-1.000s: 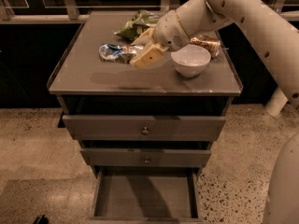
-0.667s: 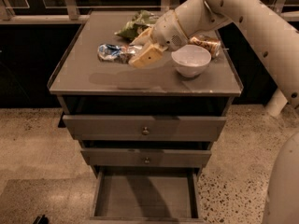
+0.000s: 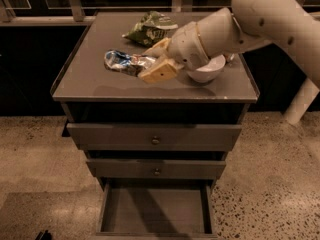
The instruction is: Place redbull can into bottom drawer
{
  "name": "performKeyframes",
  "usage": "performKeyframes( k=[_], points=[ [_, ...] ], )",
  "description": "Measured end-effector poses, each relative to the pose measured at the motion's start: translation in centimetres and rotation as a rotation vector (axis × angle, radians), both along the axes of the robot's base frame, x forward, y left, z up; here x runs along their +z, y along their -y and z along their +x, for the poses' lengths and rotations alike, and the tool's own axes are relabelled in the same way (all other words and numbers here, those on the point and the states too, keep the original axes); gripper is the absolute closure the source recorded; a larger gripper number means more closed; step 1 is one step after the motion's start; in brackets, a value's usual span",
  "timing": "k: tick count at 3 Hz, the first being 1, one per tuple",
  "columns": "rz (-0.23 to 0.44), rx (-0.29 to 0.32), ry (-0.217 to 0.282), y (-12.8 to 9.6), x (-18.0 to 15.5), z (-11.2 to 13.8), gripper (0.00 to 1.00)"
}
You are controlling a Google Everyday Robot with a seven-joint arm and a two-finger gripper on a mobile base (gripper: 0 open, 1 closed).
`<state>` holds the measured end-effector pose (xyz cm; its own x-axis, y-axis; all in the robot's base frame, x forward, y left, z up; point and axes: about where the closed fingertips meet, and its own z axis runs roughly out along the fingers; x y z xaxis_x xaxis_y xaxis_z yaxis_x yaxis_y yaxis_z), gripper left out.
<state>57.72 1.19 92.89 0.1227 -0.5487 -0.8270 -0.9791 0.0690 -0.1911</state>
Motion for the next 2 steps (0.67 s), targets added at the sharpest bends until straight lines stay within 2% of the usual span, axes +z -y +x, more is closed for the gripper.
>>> performKeyframes(
  k=[1, 2],
  points=[
    [0.088, -0.104, 0.003, 0.8, -1.6, -2.7, 1.00],
    [0.082, -0.170, -0.016, 1.9, -4.3, -2.8, 1.00]
  ],
)
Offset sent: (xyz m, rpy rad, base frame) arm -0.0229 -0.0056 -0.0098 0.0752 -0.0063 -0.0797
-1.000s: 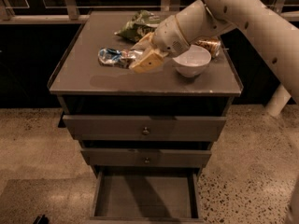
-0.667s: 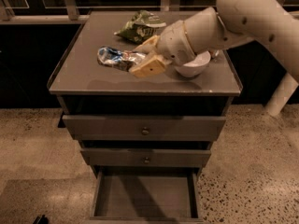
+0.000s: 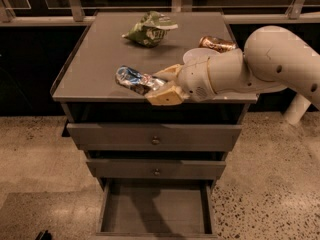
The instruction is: Place redbull can into bottom drawer
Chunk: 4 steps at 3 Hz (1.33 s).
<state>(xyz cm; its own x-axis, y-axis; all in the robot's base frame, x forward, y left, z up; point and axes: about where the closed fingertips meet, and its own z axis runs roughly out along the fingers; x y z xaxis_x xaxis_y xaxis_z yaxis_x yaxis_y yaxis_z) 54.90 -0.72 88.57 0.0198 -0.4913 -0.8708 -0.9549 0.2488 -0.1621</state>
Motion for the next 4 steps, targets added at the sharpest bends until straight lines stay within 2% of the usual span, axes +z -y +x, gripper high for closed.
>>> performKeyframes(
  k=[1, 2, 3, 4],
  points=[
    [0.000, 0.000, -0.001, 0.0, -0.1, 0.0, 1.00],
    [0.025, -0.059, -0.030, 0.8, -2.2, -1.4, 1.00],
    [0.096, -0.183, -0.073, 2.0, -6.1, -4.2, 1.00],
    [0.146, -0.285, -0.143, 2.7, -10.8, -6.7, 1.00]
  ],
)
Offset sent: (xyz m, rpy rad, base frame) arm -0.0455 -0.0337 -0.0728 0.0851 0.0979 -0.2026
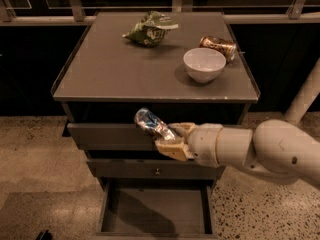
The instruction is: Place redbull can into bottom drawer
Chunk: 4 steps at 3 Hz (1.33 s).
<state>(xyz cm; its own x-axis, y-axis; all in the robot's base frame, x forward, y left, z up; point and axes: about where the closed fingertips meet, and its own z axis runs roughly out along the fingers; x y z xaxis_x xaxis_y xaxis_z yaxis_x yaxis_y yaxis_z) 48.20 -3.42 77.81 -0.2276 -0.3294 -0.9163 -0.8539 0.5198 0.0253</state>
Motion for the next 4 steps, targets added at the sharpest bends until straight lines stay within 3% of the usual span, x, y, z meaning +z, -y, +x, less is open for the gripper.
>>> performKeyframes(
  k=[1, 3, 4],
  points=[
    [0.047, -0.020, -0.070, 0.0, -4.1, -1.3, 1.00],
    [0.047, -0.012, -0.093, -0.5, -5.2, -1.5, 1.00],
    [0.119, -0.046, -0.160, -0.7, -9.8, -3.0, 1.00]
  ],
)
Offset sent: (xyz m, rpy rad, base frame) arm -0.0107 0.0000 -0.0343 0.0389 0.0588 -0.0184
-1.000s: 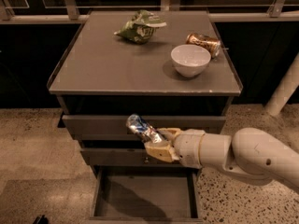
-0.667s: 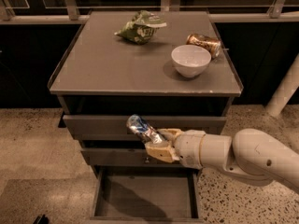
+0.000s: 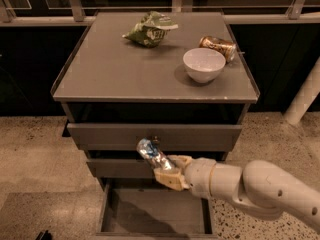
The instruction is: Place redbull can into bottom drawer
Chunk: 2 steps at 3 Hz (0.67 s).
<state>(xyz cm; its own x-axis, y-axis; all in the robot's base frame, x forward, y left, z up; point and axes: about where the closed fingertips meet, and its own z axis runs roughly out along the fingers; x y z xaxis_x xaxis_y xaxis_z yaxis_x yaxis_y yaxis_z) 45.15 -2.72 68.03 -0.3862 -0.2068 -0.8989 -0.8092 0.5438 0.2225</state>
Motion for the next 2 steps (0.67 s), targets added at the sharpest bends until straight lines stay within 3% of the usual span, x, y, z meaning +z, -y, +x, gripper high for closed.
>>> performKeyframes(
  k=[2],
  points=[
    [0.197, 0.000, -0.182, -0.8, -13.2, -3.3, 1.00]
  ],
)
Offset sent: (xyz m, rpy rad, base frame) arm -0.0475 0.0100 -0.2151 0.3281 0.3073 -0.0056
